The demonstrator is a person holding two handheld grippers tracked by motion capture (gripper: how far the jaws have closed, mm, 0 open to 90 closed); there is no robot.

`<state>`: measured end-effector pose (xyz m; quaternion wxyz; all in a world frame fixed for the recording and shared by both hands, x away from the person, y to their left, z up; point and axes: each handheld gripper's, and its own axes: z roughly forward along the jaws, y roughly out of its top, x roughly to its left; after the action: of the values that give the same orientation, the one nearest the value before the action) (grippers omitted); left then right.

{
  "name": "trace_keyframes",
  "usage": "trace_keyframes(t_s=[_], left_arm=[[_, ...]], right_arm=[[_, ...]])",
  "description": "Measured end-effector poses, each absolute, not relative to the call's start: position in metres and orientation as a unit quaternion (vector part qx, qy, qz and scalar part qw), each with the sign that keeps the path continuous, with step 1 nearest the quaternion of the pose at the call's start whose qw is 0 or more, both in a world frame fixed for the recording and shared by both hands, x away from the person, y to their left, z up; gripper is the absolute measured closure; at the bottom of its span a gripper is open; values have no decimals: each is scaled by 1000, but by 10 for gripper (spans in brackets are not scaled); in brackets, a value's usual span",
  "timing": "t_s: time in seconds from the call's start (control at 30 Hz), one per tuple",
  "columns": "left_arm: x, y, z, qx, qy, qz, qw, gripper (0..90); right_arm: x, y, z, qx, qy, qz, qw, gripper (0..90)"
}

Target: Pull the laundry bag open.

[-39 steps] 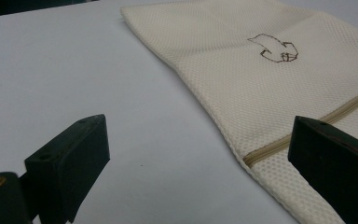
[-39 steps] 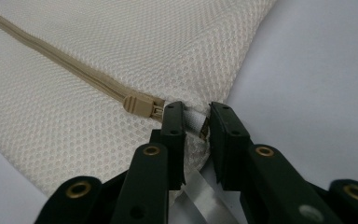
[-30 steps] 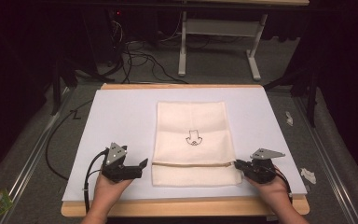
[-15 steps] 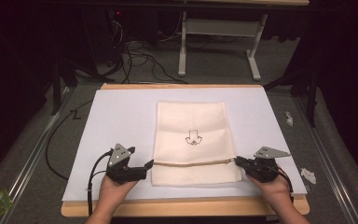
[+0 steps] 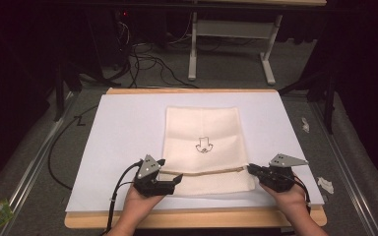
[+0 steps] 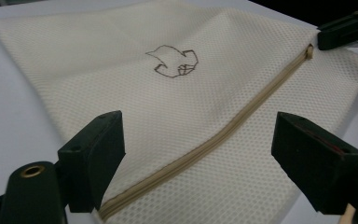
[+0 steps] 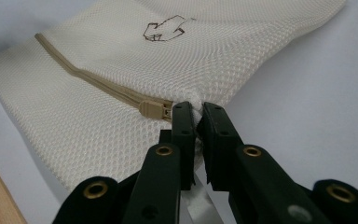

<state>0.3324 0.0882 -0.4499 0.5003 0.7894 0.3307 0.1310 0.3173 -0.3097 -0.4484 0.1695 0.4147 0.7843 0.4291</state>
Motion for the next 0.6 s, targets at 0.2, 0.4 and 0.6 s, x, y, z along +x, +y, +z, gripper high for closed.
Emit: trace_keyframes(t_s=[0.2,0.4,0.6], left_arm=[[334,68,-452,786,332,109,510,218],[335,38,-452,794,320,103,507,249],[334,12,-451,800,303,93,509,285]], right_arm=[[318,-309,-448,413,786,427,171,850],[318,-309,-447,411,785,430,174,849],[318,-308,-445,410,782,435,174,849]])
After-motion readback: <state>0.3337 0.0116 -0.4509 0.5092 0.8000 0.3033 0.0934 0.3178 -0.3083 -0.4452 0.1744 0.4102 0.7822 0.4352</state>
